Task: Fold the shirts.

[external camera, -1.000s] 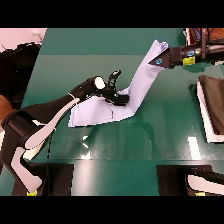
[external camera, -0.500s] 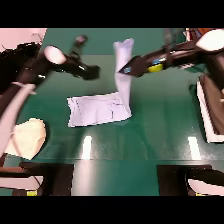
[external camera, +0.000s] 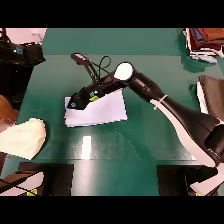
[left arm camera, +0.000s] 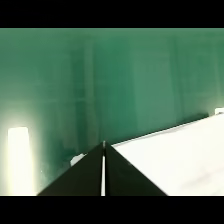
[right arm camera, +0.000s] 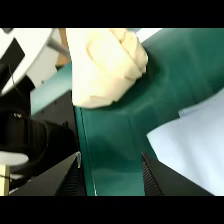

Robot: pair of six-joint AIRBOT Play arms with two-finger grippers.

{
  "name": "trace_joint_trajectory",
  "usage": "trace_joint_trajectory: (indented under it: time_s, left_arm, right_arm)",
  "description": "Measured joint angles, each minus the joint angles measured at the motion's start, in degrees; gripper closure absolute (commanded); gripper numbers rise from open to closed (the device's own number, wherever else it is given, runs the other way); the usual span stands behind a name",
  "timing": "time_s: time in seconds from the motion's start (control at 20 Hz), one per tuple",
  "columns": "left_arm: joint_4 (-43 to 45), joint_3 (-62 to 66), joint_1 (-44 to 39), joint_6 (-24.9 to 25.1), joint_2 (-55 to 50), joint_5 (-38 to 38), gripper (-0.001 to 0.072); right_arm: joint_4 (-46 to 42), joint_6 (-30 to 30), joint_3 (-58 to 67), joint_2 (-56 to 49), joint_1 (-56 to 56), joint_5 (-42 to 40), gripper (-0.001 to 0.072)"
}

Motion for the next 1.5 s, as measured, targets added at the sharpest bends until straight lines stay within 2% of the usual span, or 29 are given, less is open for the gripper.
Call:
trace_joint_trajectory:
  time_s: [0.15,0.3,0.35,0.4,0.65,0.9,1.05,1.15,1.25,1.3,1.5]
  left_arm:
    - [0.4,0.0,0.7,0.0,0.6,-1.4,0.0683]
    - [0.7,-0.1,1.0,0.0,0.9,-2.1,0.0683]
    - [0.7,-0.1,1.0,0.0,0.9,-2.3,0.0683]
    - [0.6,-0.1,1.1,0.0,0.9,-2.4,0.0683]
    - [-1.3,-0.1,1.1,0.0,0.9,-2.4,0.0683]
    - [-2.3,-0.1,1.1,0.0,0.9,-1.6,0.0683]
    - [-3.0,-0.1,1.1,0.0,0.9,-1.3,0.0684]
    - [-3.6,-0.1,0.8,0.0,0.9,-1.2,0.0684]
    - [-4.2,-0.1,-0.4,0.0,0.9,-0.8,0.0684]
    - [-4.3,-0.1,-1.2,0.0,0.9,-0.6,0.0684]
    - [-4.6,-0.1,-5.8,0.0,0.9,1.4,0.0684]
  right_arm:
    - [-4.0,1.5,-3.2,1.6,-4.2,3.2,0.0264]
    - [-7.6,3.3,-13.0,6.6,-11.8,4.2,0.0259]
    - [-8.4,3.8,-17.3,8.5,-15.0,3.8,0.0213]
    - [-8.8,4.3,-21.4,10.3,-17.9,3.0,0.0085]
    - [-4.9,5.0,-37.2,12.6,-29.4,-1.9,0.0081]
    - [2.3,3.5,-37.4,5.6,-28.5,-2.3,0.0091]
    - [5.2,3.1,-32.3,0.3,-24.5,-1.2,0.0312]
    - [5.7,2.9,-28.5,-2.4,-21.7,-1.2,0.0549]
    - [6.8,2.4,-25.0,-3.9,-19.5,-1.5,0.0674]
    - [6.7,2.1,-23.5,-4.3,-18.8,-1.6,0.0695]
    - [4.9,2.0,-18.1,-4.5,-19.9,-1.7,0.0695]
